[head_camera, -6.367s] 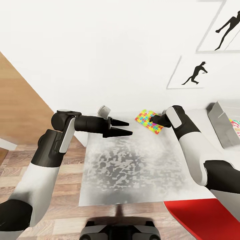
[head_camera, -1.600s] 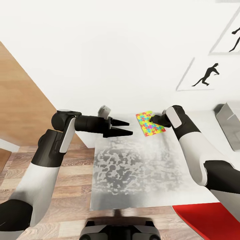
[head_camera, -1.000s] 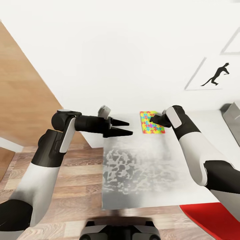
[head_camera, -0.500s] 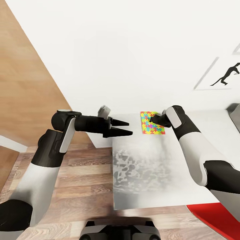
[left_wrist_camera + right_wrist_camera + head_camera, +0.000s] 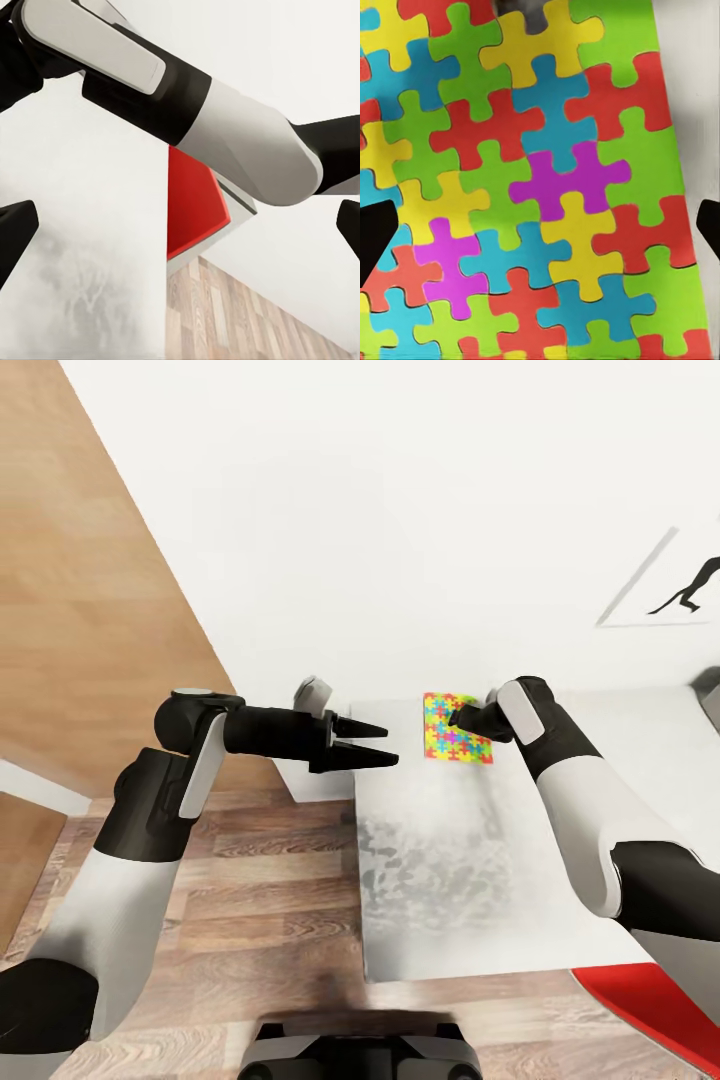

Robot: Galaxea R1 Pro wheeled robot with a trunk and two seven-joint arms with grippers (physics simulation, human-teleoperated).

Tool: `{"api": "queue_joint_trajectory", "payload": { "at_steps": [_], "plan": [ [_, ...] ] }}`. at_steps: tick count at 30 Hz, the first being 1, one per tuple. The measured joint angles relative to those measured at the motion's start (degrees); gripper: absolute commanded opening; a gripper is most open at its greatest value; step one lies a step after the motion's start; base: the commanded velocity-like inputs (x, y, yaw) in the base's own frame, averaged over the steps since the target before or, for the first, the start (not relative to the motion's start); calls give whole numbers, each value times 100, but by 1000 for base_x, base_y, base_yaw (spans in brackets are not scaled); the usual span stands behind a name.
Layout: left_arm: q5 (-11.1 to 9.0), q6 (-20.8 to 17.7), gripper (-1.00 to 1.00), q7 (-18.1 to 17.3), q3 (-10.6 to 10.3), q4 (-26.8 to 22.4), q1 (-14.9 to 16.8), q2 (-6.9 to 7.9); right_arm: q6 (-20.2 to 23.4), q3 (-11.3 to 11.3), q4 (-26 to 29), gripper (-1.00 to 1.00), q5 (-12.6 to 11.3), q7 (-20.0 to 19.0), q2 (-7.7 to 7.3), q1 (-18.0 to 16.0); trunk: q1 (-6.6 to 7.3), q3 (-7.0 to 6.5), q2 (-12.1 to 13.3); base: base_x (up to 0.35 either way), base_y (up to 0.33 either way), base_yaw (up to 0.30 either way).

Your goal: Put all the toys in the child's room - the three board games (two on the bed and one on the table), the two jigsaw puzzles on the table, and the tennis ball on the table - inside the toy box on the table in the child's room.

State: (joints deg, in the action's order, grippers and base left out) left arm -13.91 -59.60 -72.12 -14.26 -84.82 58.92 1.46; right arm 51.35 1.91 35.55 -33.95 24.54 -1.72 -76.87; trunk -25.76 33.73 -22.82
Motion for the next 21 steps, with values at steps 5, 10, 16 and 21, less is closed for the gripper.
{"api": "queue_joint_trajectory", "payload": {
  "at_steps": [5, 10, 16, 21],
  "plan": [
    [0, 0, 100, 0, 0, 0, 1, 0, 2, -1, 0, 100, 0, 0, -7, 0, 0, 0, 0, -59, 7, 0],
    [0, 0, 100, 0, 0, -1, 0, 0, 5, -1, 7, 100, 2, -1, -8, 0, 0, 0, 0, -59, 105, 0],
    [1, 0, 100, 1, 0, -1, 0, 0, 12, -1, 8, 100, 5, -2, -8, 0, 1, 0, 0, -13, 136, 0],
    [0, 0, 100, 0, 0, 0, 1, 0, 17, -7, 9, 100, 0, 0, -9, 0, 1, 0, 0, 13, 86, 0]
  ]
}}
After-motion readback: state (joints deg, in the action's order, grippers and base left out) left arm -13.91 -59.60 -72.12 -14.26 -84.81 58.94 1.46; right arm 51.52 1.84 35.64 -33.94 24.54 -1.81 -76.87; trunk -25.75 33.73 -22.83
